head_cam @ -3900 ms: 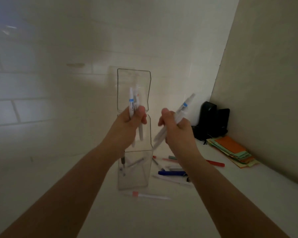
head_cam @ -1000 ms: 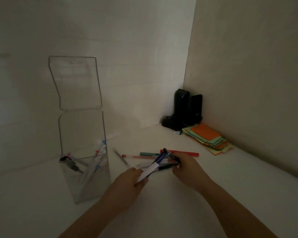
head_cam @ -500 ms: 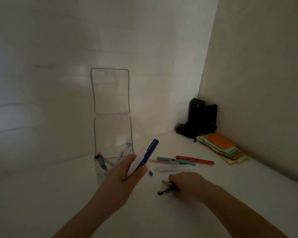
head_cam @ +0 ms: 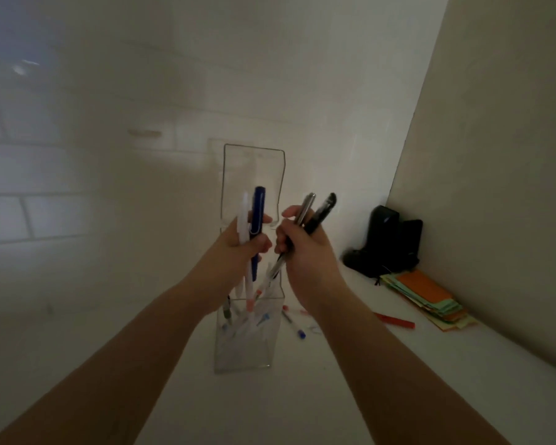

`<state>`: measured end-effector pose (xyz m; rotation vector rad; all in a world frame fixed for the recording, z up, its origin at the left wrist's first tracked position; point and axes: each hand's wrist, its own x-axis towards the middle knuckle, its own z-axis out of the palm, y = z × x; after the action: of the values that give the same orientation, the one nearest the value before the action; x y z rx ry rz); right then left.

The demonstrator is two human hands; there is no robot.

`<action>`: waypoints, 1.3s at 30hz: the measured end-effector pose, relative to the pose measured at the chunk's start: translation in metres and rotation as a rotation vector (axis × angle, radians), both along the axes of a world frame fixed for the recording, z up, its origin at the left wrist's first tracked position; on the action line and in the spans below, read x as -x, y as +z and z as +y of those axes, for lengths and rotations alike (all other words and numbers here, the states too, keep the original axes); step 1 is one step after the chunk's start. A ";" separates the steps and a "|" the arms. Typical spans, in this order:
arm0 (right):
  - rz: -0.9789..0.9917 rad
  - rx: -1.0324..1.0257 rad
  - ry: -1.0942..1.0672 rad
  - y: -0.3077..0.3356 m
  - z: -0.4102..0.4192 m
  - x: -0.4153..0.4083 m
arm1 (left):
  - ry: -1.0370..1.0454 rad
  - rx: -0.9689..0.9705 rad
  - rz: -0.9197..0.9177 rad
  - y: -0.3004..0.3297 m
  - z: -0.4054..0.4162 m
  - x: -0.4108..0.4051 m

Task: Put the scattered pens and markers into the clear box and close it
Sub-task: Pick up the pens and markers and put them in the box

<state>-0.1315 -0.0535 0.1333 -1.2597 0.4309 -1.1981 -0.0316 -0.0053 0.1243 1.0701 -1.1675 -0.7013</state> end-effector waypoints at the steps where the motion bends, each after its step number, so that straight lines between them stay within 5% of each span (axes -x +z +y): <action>1: 0.021 0.000 -0.017 -0.003 0.002 -0.007 | 0.014 -0.008 -0.007 -0.003 -0.001 -0.001; 9: 0.087 0.007 -0.145 -0.020 0.012 -0.019 | 0.111 0.202 -0.088 0.006 -0.003 -0.012; 16: 0.005 0.004 -0.123 -0.005 0.011 -0.016 | 0.088 0.442 0.034 0.035 -0.005 -0.006; 21: 0.182 0.053 -0.071 -0.019 0.010 -0.016 | 0.188 0.177 -0.249 -0.003 -0.015 -0.010; 27: 0.425 0.129 -0.124 -0.027 0.006 -0.014 | 0.193 -0.115 -0.210 -0.017 -0.017 -0.009; 34: 0.453 0.401 -0.284 -0.030 0.000 0.001 | 0.137 0.031 -0.165 -0.023 -0.008 -0.007; 39: 0.375 0.266 -0.318 -0.030 -0.012 0.028 | 0.271 0.066 -0.343 -0.030 -0.006 -0.007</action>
<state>-0.1595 -0.0657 0.1033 -1.7034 0.7895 -1.3159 -0.0242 -0.0110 0.0941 1.2960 -1.2931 -0.2709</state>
